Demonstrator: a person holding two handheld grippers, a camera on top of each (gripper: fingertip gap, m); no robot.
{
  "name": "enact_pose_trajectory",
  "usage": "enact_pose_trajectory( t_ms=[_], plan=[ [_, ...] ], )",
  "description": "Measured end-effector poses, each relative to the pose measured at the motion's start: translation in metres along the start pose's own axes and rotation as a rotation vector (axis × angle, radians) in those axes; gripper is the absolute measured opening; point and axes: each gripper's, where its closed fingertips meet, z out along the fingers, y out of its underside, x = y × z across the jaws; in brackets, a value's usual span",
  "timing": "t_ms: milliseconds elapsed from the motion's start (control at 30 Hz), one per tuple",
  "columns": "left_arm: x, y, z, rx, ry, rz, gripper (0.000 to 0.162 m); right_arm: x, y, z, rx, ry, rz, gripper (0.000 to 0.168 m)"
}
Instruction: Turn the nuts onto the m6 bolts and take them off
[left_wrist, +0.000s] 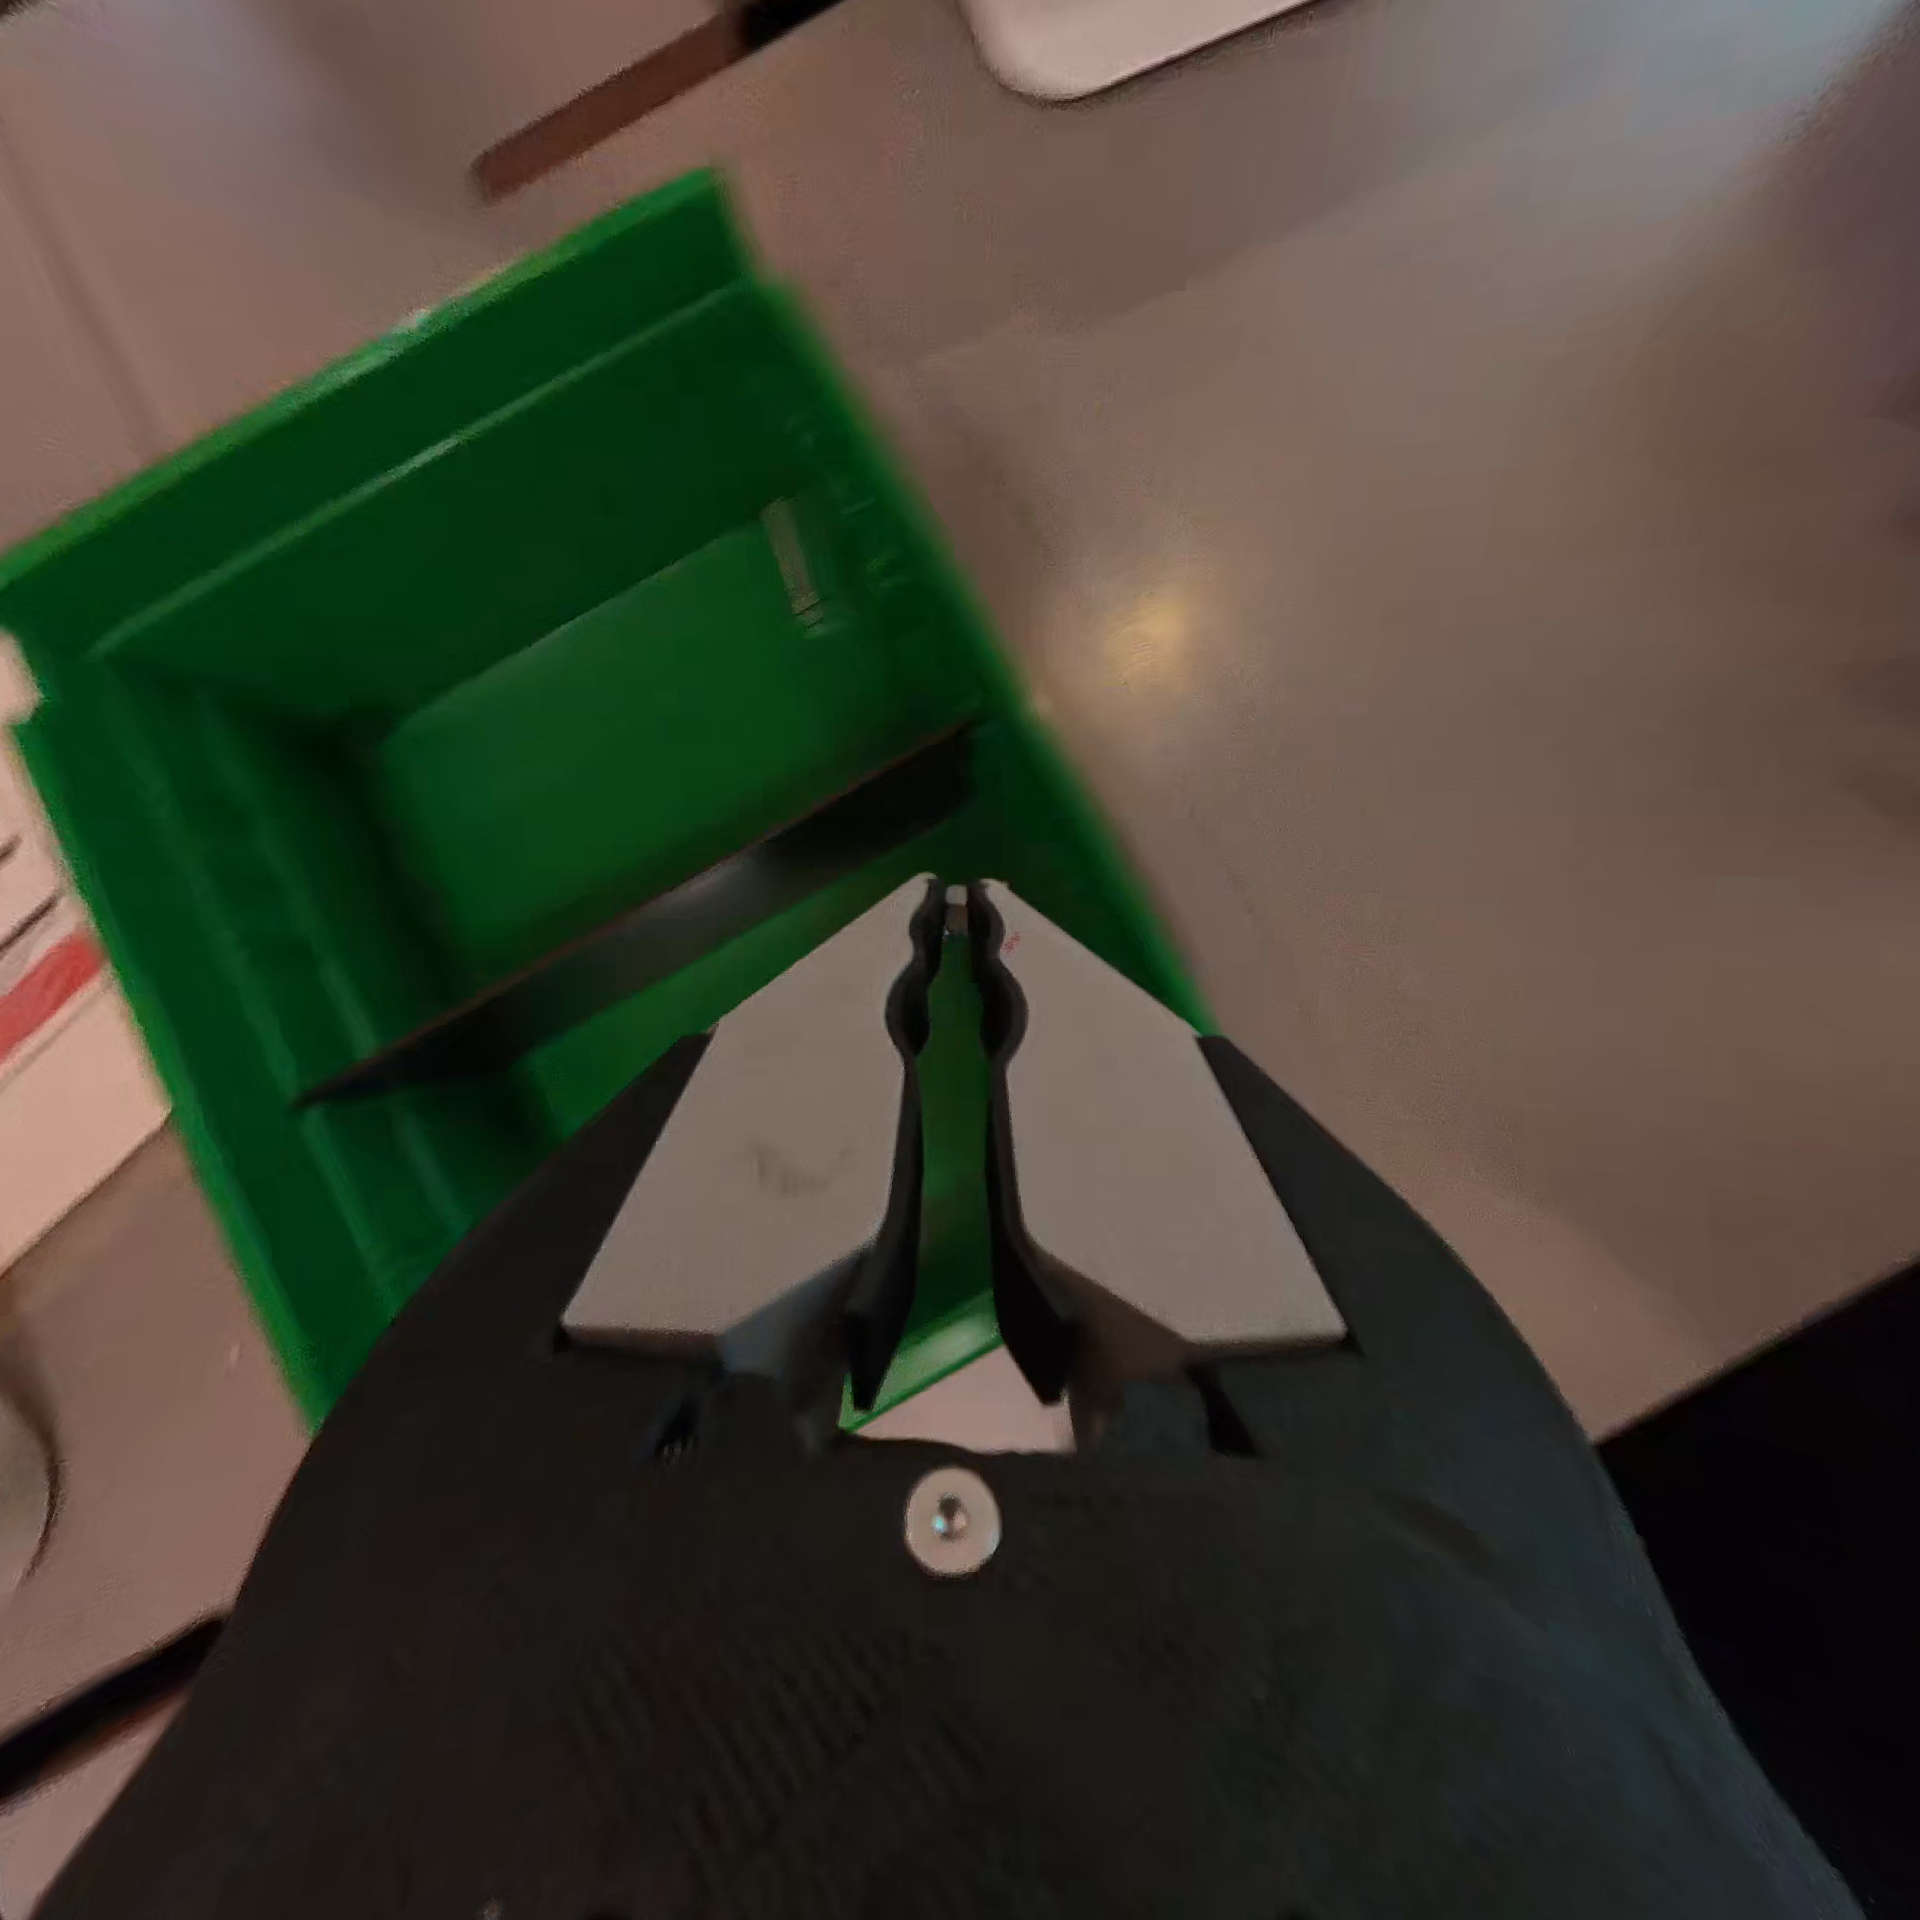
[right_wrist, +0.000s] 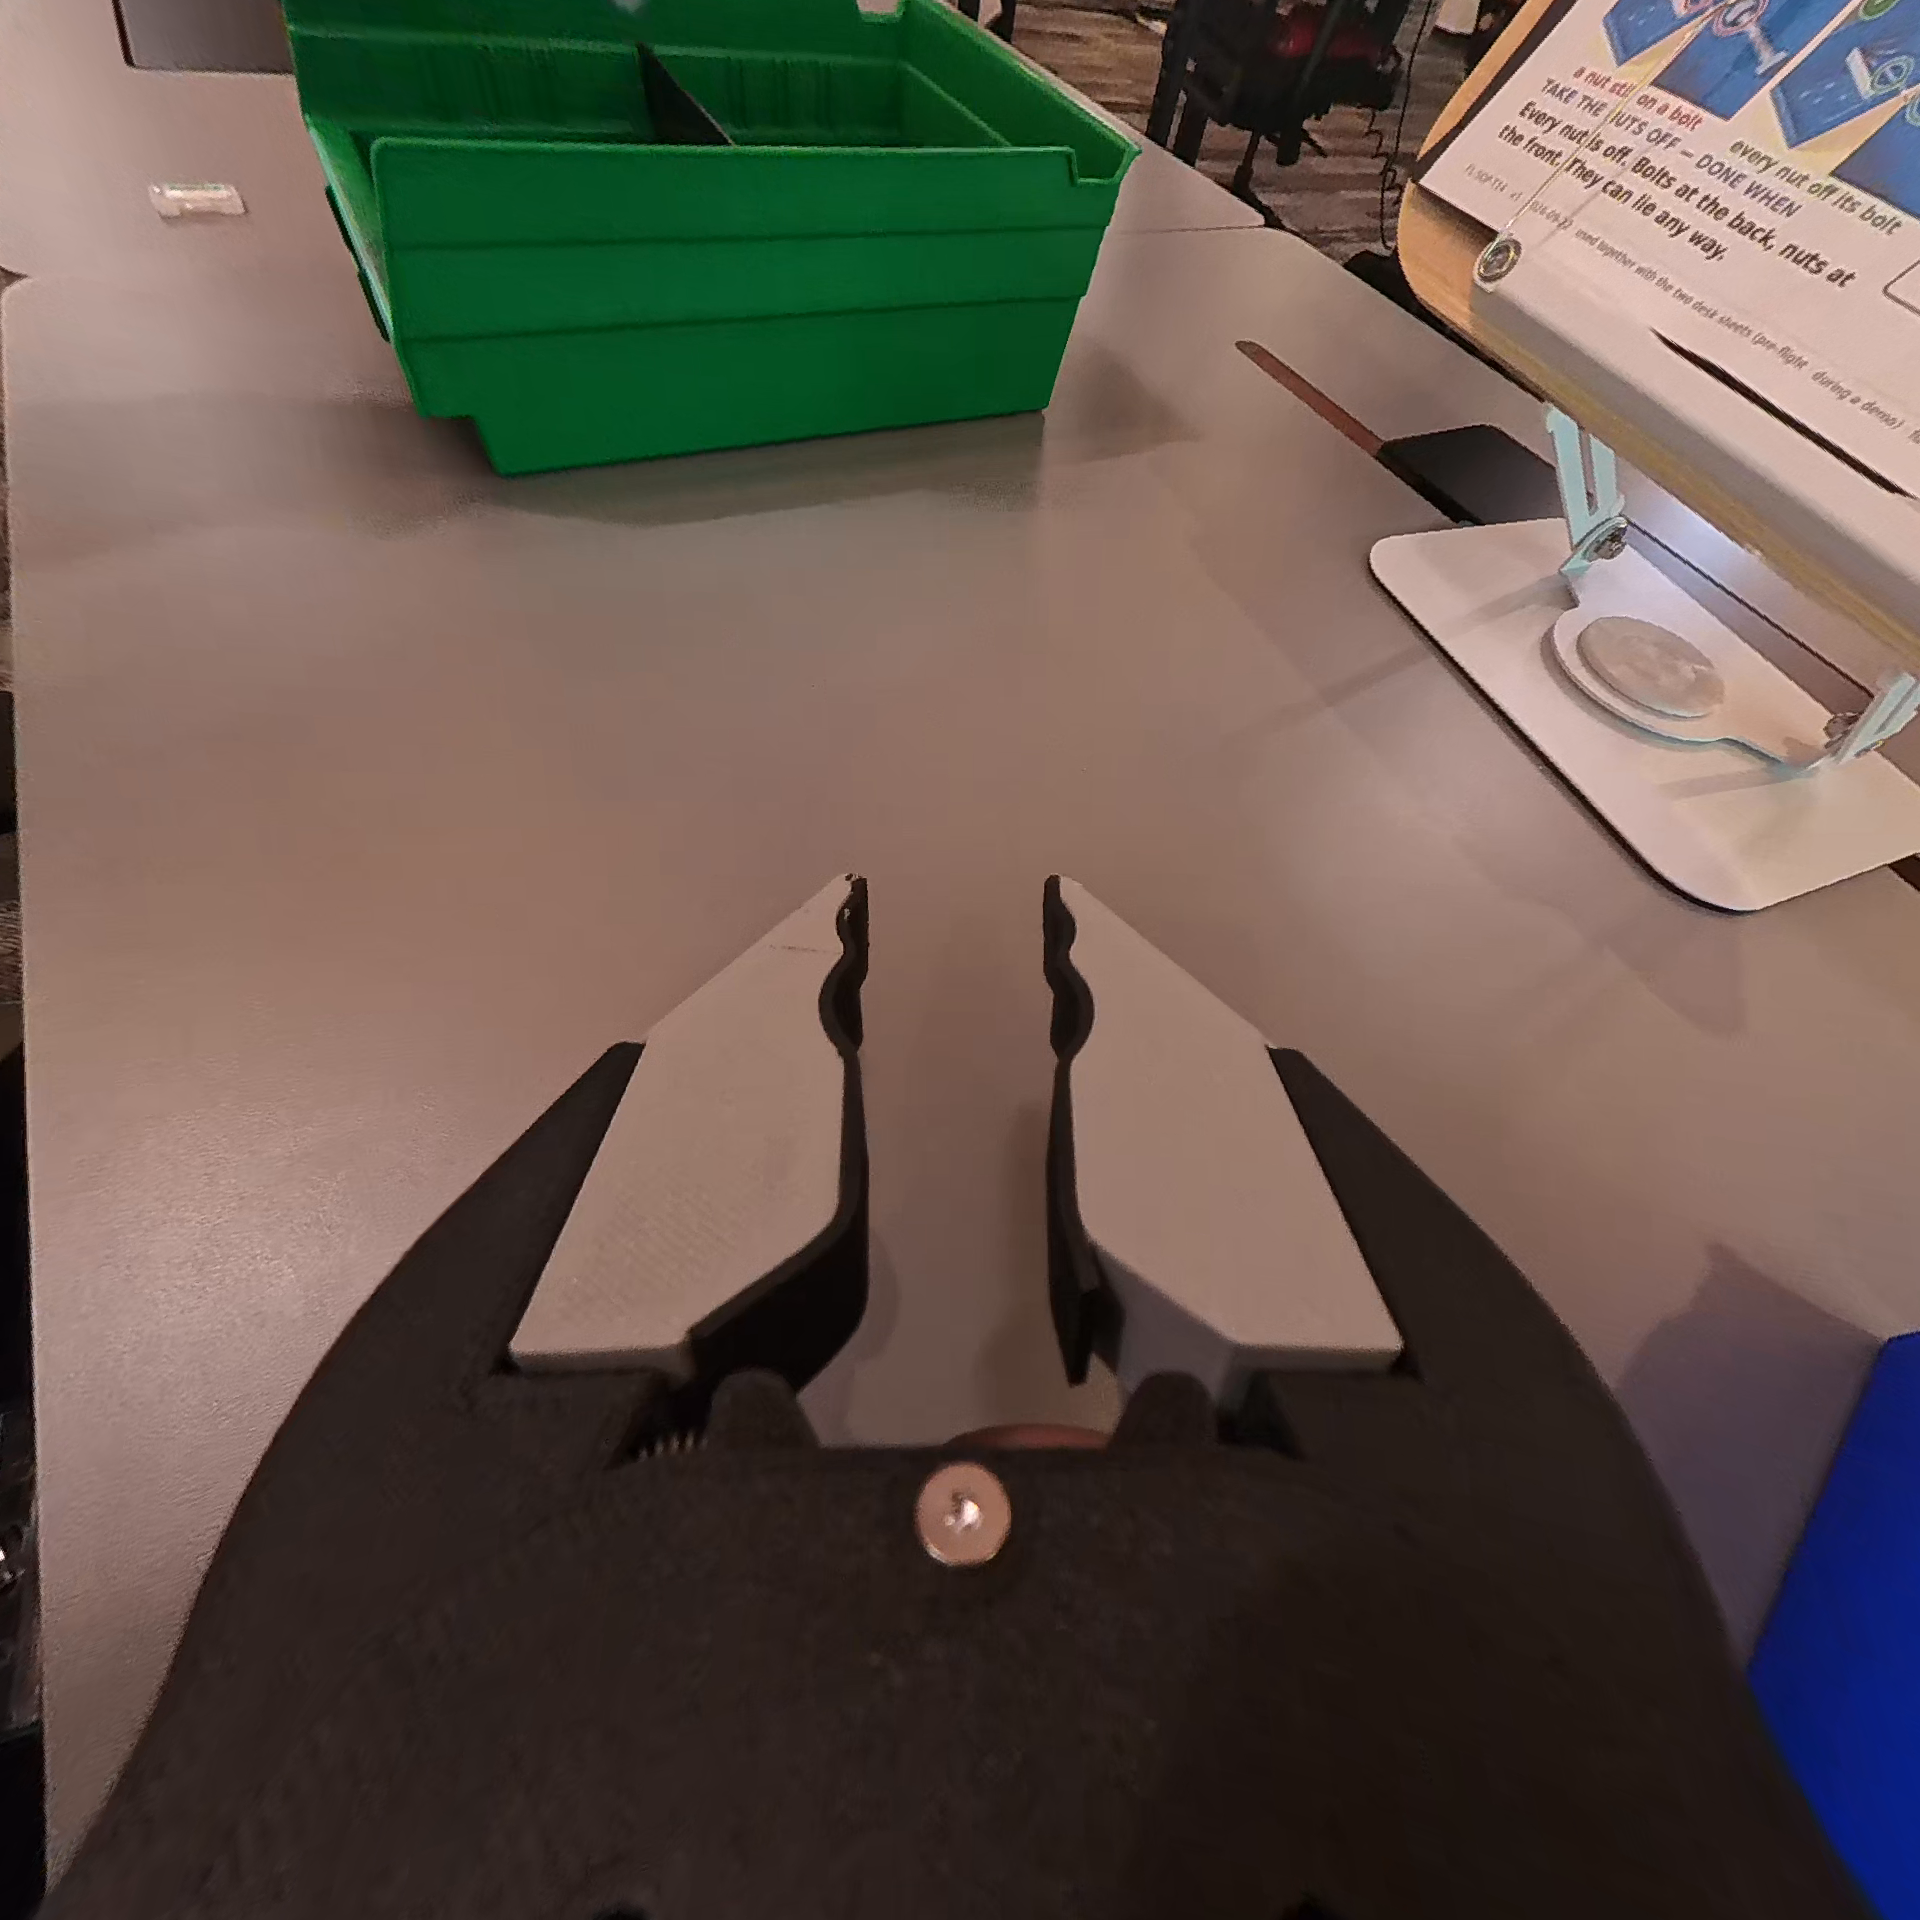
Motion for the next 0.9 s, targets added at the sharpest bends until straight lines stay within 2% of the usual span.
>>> enact_pose_trajectory(
  t_ms=[33,100,200,300,433,500,600,767,900],
  plan=[
    [0.026,-0.011,-0.002,0.018,0.03,0.069,0.003,0.0,0.001,0.001,-0.004,0.004,-0.006,0.03],
    [0.082,-0.022,0.006,0.024,0.118,0.194,0.003,0.0,0.003,0.002,-0.017,0.009,-0.018,0.03],
    [0.156,-0.021,0.034,-0.017,0.292,0.283,0.003,0.002,0.008,0.005,-0.037,0.022,-0.031,0.03],
    [0.192,-0.009,0.075,-0.082,0.357,0.319,0.003,0.002,0.012,0.007,-0.048,0.022,-0.032,0.03],
    [0.193,0.001,0.108,-0.133,0.339,0.282,0.008,0.001,0.013,0.008,-0.058,0.029,-0.047,0.03],
    [0.192,0.002,0.108,-0.136,0.362,0.24,0.032,0.002,0.012,0.007,-0.055,0.035,-0.051,0.03],
    [0.181,-0.003,0.105,-0.086,0.313,0.235,0.031,0.0,0.011,0.007,-0.049,0.026,-0.045,0.03],
    [0.178,-0.015,0.078,0.001,0.327,0.218,0.03,0.002,0.013,0.008,-0.055,0.034,-0.045,0.03],
    [0.162,-0.031,0.038,0.124,0.313,0.21,0.032,0.001,0.022,0.013,-0.086,0.015,-0.024,0.03]
  ],
)
